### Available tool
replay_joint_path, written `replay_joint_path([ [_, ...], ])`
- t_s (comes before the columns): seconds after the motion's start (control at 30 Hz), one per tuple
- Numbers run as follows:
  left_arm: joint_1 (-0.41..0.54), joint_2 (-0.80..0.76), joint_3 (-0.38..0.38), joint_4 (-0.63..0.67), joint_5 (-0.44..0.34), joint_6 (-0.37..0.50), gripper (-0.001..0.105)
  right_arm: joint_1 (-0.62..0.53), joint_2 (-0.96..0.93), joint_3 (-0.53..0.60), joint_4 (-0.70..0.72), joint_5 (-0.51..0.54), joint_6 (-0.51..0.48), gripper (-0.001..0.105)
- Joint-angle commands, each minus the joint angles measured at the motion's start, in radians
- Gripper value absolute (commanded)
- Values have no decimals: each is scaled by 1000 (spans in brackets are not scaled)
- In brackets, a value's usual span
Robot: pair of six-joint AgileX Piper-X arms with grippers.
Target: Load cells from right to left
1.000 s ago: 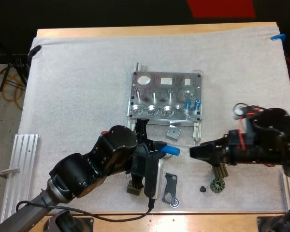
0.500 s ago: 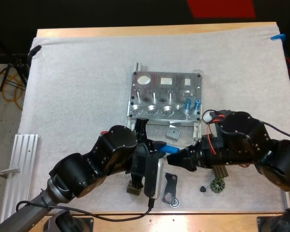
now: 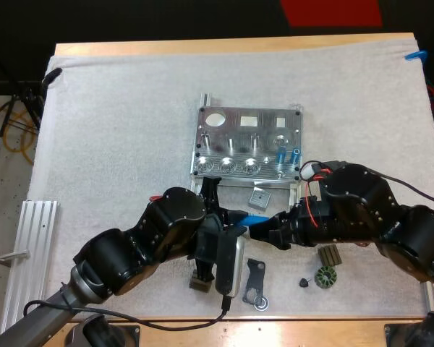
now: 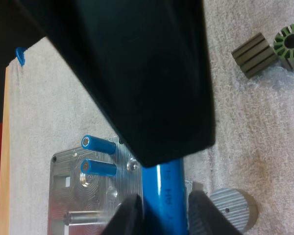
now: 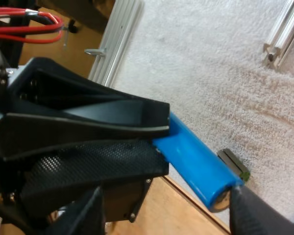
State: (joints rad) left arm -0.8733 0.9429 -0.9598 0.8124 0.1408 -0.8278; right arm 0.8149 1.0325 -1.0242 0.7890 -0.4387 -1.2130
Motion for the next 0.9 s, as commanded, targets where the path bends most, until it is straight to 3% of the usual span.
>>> replay_joint_path([
  [0.0,-5,-6,-3,-9,13,-9,0,0,0,-5,4,30,-44,55],
  [0.3,-5,-6,-3,-9,13,-9,0,0,0,-5,22,78,-71,55],
  [0.87,-5,-6,-3,-78,11,-13,0,0,0,-5,-27,75,-38,55],
])
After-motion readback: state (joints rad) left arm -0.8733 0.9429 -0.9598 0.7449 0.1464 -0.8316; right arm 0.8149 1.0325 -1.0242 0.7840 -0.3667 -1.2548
